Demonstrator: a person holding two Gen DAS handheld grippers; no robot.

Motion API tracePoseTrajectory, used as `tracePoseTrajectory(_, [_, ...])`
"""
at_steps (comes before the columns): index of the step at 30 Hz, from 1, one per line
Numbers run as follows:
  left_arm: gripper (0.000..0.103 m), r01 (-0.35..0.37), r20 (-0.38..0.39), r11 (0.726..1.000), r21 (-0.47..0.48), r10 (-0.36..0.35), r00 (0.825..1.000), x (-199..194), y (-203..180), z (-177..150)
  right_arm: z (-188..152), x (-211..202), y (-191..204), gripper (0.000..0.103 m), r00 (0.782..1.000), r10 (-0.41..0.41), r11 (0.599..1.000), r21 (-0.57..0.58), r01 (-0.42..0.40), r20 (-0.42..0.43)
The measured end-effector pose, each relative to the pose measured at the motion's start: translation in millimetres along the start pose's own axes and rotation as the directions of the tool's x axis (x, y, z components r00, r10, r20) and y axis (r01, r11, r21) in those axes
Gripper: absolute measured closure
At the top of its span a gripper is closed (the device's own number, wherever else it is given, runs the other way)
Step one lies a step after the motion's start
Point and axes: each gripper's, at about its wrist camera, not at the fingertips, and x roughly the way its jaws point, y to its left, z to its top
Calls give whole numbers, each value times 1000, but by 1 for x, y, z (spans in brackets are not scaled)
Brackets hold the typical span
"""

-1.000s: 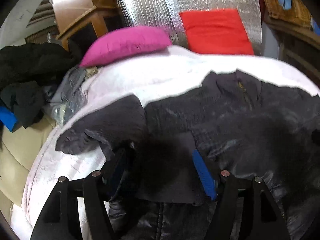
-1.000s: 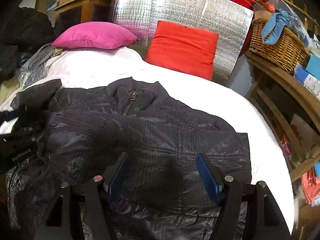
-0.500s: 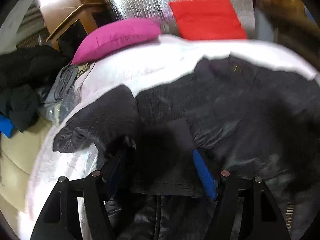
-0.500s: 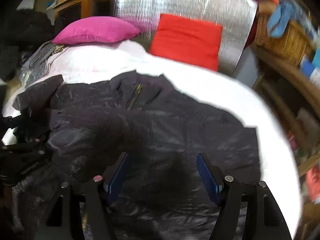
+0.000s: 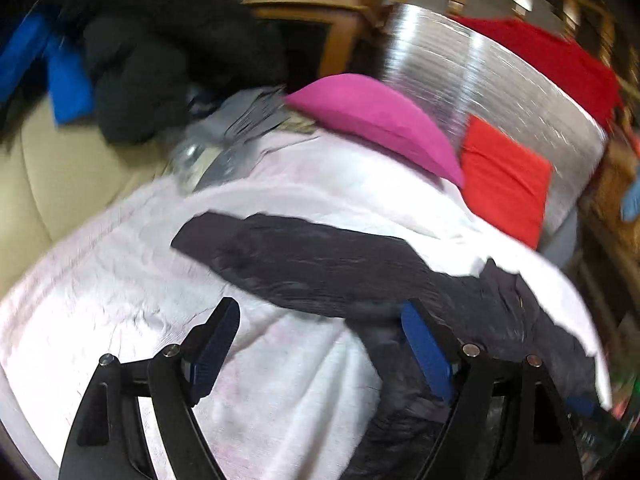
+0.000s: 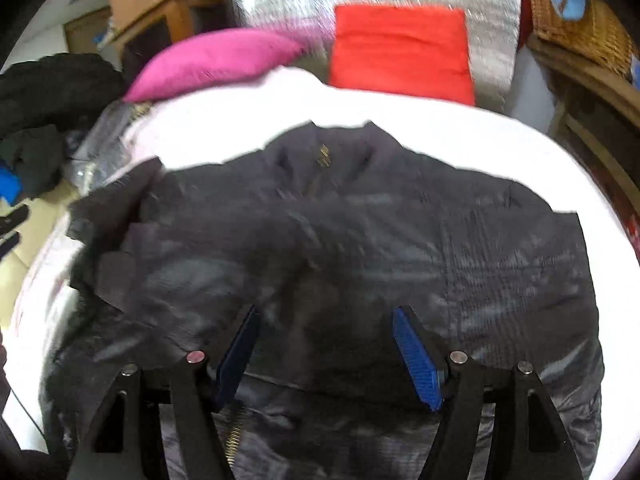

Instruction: Fold large clothes

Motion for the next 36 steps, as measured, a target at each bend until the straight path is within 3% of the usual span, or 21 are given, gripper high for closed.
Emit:
tracePoseTrajectory(6, [20, 114, -99, 973, -201, -136, 986, 34, 24, 1, 2, -10, 17, 31, 987, 134, 991, -25, -133, 85])
tracePoseTrajectory(7, [20, 132, -107, 967, -218, -158, 982, 40, 23, 0, 3, -7, 19, 33, 985, 151, 988, -28, -149, 79])
tracePoseTrajectory(9, [20, 157, -123, 955, -251, -192, 974, 52, 23, 2, 1, 3, 23, 47, 986, 162, 987, -25, -161, 39])
tracePoseTrajectory(13, [21, 175, -154, 920, -351, -241, 958, 74, 28, 0, -6, 38, 24, 49, 988, 130, 991, -23, -133, -82])
tracePoseTrajectory(19, [22, 186, -168, 870, -457, -289, 942, 98, 30, 0, -4, 29, 15, 50, 983, 175, 985, 8, -175, -62])
tracePoseTrajectory(23, [22, 178, -154, 835, -520, -296, 943, 111, 36, 2, -7, 32, 13, 49, 981, 179, 984, 20, -178, -69])
tracePoseTrajectory(27, [40, 157, -152, 812, -561, -288, 945, 128, 40, 4, -6, 33, 14, 49, 980, 185, 983, 17, -184, -69])
tracePoseTrajectory(30, [70, 141, -163, 801, -583, -285, 944, 141, 41, 2, -5, 33, 12, 49, 979, 193, 981, 25, -192, -69])
tracePoseTrajectory(33, [88, 123, -153, 826, -550, -244, 958, 141, 35, 9, -5, 32, 10, 50, 978, 198, 980, 25, -197, -68])
tracePoseTrajectory(36, [93, 153, -86, 884, -442, -212, 973, 119, 12, 26, -1, 28, 4, 50, 975, 215, 976, 49, -212, -57])
